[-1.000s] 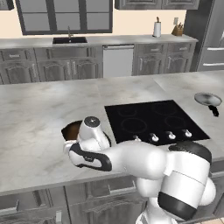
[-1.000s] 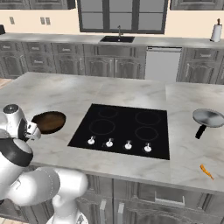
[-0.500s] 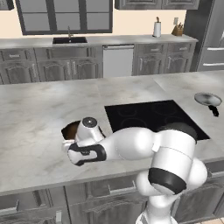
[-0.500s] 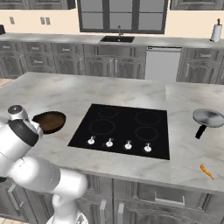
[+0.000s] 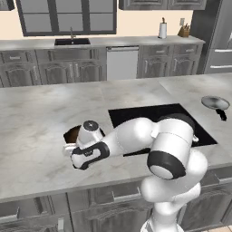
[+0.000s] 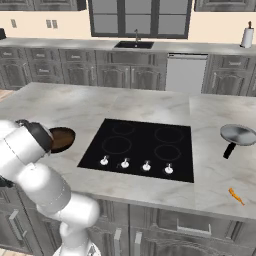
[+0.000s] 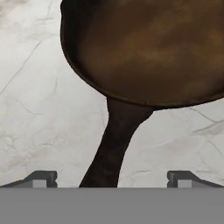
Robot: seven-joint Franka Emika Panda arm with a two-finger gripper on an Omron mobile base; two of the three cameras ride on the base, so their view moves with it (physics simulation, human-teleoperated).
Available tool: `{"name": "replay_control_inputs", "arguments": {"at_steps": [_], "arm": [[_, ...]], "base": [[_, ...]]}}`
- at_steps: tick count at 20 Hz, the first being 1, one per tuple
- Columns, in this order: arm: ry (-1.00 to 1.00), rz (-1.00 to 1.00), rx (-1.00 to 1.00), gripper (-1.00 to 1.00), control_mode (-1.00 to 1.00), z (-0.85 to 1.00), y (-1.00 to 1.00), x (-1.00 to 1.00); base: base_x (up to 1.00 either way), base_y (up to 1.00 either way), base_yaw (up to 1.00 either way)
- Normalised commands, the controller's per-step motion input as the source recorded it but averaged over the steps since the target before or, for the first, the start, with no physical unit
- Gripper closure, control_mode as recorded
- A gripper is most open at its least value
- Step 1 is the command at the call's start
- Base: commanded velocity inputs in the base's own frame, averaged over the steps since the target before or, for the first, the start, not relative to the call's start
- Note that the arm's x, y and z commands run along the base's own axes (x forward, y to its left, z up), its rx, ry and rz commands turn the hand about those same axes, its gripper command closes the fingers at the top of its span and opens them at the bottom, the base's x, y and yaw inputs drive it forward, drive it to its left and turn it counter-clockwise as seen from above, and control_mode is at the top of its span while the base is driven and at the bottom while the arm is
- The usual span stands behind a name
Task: Place both pans onto different burners. Then place the bell pepper and the shrimp on different pans.
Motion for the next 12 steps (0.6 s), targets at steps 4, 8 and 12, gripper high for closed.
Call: {"name": "replay_control_inputs", "arguments": {"at_steps": [4,8,12], "arm": [[0.0,0.0,0.0,-1.0,-1.0,-0.27,0.22,0.01],[0.0,0.0,0.0,1.0,-1.0,-0.24,0.23,0.0],[0.0,0.0,-0.01,1.0,-1.0,-0.03,0.03,-0.01]], "base": [[0.0,0.0,0.0],[0.0,0.0,0.0],[0.0,0.0,0.0]]}}
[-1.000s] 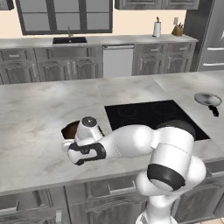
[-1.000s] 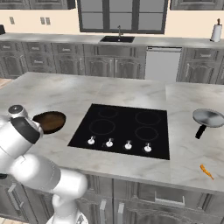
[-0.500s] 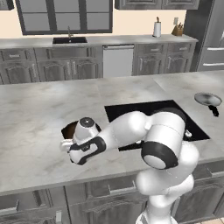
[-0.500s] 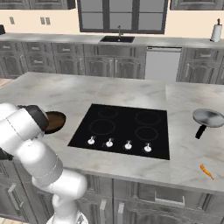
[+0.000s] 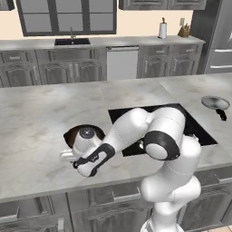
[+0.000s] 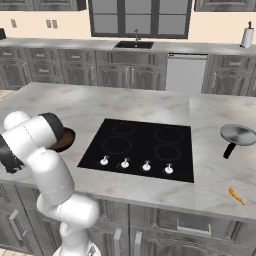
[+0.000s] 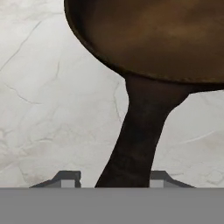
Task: Place both pans onto different burners. Then place the bell pepper and the shrimp on different pans.
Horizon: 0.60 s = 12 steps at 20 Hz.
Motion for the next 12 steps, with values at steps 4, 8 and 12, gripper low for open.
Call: {"name": "replay_control_inputs", "arguments": {"at_steps": [4,8,12], "arm": [[-0.01,-0.03,0.02,1.0,-1.0,0.0,-0.13,0.0],[-0.02,-0.07,0.12,1.0,-1.0,0.21,-0.21,0.0],[-0.01,-0.1,0.27,1.0,-1.0,0.39,-0.25,0.01]], "base": [[0.0,0.0,0.0],[0.0,0.0,0.0],[0.0,0.0,0.0]]}}
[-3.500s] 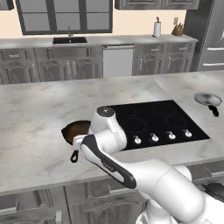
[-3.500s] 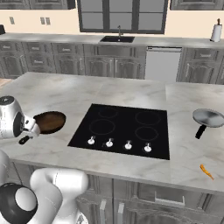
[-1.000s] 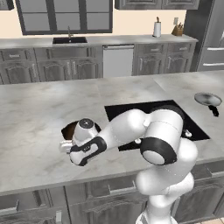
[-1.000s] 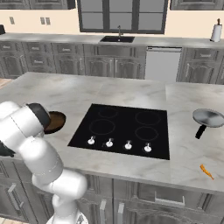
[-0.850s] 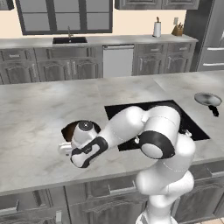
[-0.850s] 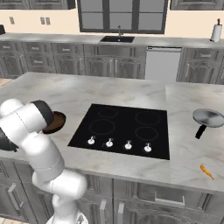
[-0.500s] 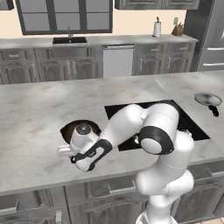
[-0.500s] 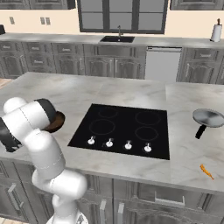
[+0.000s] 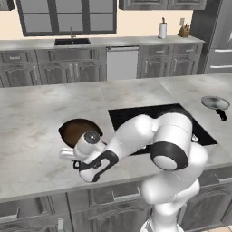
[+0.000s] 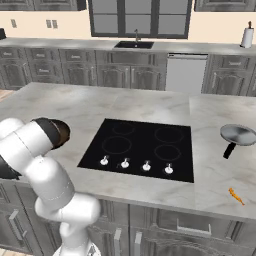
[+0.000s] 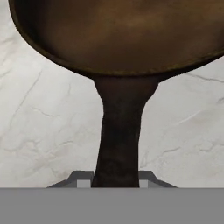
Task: Place both pans onto different burners. Then place the bell pepper and the shrimp on different pans.
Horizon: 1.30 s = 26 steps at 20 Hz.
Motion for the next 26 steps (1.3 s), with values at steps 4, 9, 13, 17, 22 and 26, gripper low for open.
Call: {"name": "replay_control_inputs", "arguments": {"at_steps": [4,9,13,17,22,26], "arm": [[0.0,-0.1,0.33,1.0,-1.0,0.49,-0.2,0.04],[0.0,-0.06,0.24,1.0,-1.0,0.56,-0.07,0.06],[0.0,-0.01,0.02,1.0,-1.0,0.48,0.0,0.34],[0.03,0.0,-0.13,1.0,-1.0,0.29,0.0,0.39],[0.03,0.0,-0.3,1.0,-1.0,0.06,0.0,0.3],[0.0,0.0,-0.28,1.0,-1.0,0.25,0.0,0.18]], "base": [[0.0,0.0,0.0],[0.0,0.0,0.0],[0.0,0.0,0.0],[0.0,0.0,0.0],[0.0,0.0,0.0],[0.0,0.0,0.0]]}}
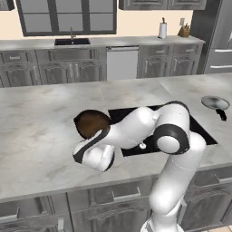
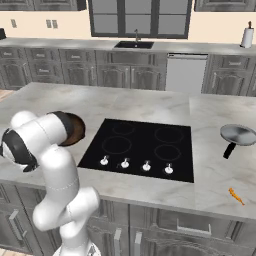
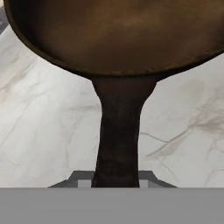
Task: Place both pans onto different burners. Then place the bell pepper and the shrimp on different pans.
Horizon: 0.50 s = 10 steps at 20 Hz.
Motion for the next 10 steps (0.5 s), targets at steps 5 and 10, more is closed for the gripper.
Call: {"name": "replay_control_inputs", "arguments": {"at_steps": [5,10], "arm": [[0.0,0.0,-0.19,1.0,-1.0,0.44,0.0,0.18],[0.0,0.0,-0.08,1.0,-1.0,0.54,0.0,0.35]], "base": [[0.0,0.0,0.0],[0.0,0.0,0.0]]}}
